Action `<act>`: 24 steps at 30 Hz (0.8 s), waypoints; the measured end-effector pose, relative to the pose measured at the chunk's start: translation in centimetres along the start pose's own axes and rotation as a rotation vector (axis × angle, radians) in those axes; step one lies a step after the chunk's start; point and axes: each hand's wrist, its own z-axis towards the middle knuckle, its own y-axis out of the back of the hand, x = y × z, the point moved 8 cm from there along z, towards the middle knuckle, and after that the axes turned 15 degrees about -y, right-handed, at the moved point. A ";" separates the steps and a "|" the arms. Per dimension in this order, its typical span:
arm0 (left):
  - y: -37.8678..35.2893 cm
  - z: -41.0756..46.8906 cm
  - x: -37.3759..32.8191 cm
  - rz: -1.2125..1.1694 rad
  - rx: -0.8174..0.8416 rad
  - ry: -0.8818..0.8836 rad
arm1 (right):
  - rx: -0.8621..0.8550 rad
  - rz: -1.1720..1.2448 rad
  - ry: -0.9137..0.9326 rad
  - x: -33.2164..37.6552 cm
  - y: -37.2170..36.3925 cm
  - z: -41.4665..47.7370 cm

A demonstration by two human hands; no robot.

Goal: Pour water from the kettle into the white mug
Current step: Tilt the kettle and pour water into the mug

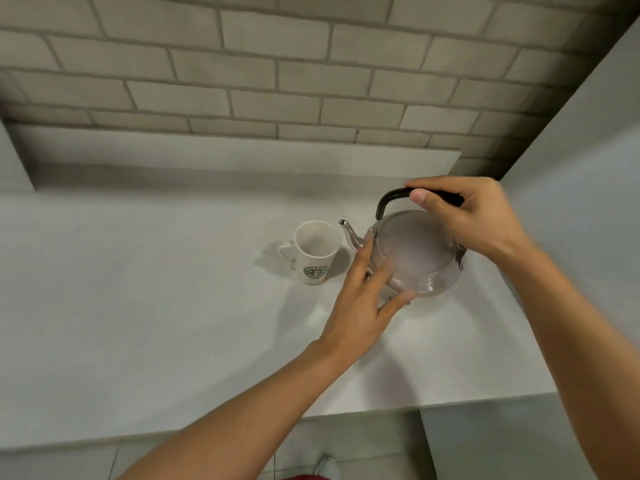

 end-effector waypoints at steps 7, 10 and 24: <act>-1.0 0.9 0.6 -0.012 -0.160 0.151 | 0.150 -0.144 0.120 0.9 -1.4 3.2; -1.7 1.0 0.6 -0.042 -0.216 0.179 | 0.203 -0.192 0.151 1.4 -1.9 3.8; -2.4 2.1 1.9 -0.150 -0.380 0.216 | 0.243 -0.307 0.199 3.0 -2.4 4.9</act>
